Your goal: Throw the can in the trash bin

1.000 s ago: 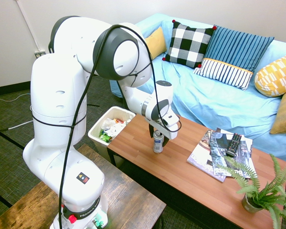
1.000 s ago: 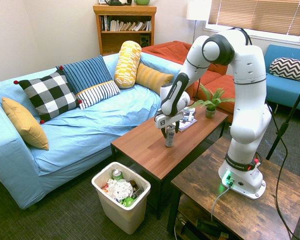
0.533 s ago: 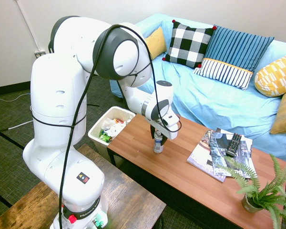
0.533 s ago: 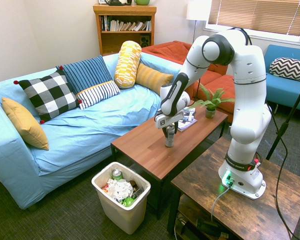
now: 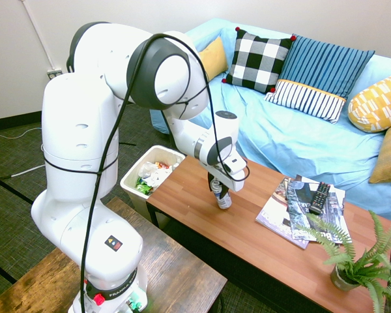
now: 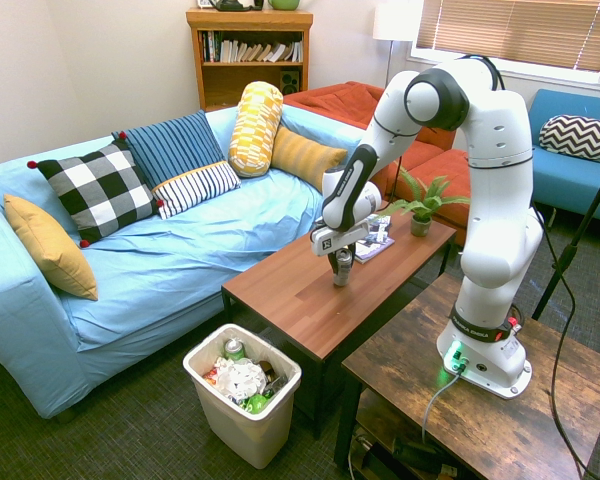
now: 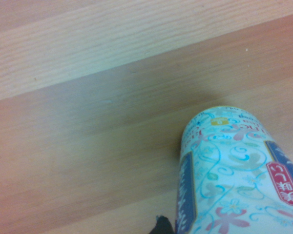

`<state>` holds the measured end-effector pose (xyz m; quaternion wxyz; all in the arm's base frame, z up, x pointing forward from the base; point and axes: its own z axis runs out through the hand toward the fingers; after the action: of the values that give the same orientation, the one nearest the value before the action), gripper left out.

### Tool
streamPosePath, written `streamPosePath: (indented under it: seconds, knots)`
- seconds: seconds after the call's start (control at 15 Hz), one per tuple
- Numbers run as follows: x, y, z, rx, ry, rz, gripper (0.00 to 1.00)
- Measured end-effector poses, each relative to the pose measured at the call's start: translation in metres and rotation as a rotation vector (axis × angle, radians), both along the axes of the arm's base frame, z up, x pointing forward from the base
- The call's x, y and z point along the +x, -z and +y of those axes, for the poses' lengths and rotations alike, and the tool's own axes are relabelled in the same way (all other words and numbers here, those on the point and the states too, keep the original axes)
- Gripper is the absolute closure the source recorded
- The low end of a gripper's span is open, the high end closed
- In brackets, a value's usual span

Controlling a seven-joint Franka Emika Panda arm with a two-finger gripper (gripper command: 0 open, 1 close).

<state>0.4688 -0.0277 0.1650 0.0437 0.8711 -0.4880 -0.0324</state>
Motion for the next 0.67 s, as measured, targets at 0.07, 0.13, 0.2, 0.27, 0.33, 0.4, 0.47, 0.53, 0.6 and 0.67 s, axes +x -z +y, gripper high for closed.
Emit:
streamPosePath:
  seconds: [0.07,0.13,0.2,0.27,0.33,0.4,0.47,0.53,0.6,0.67]
  knots:
    - [0.000,-0.006,0.003,0.003,-0.008,-0.009,1.00]
    - [-0.001,-0.017,0.011,0.005,-0.026,-0.025,1.00]
    - [-0.002,-0.033,0.026,0.005,-0.055,-0.040,1.00]
    - [-0.004,-0.052,0.048,-0.003,-0.090,-0.056,1.00]
    - [-0.006,-0.074,0.079,-0.018,-0.131,-0.072,1.00]
    - [-0.011,-0.098,0.118,-0.033,-0.171,-0.089,1.00]
    - [-0.017,-0.117,0.160,-0.042,-0.210,-0.103,1.00]
    - [-0.023,-0.131,0.201,-0.051,-0.250,-0.114,1.00]
    - [-0.029,-0.136,0.241,-0.060,-0.287,-0.118,1.00]
    - [-0.034,-0.130,0.277,-0.070,-0.320,-0.115,1.00]
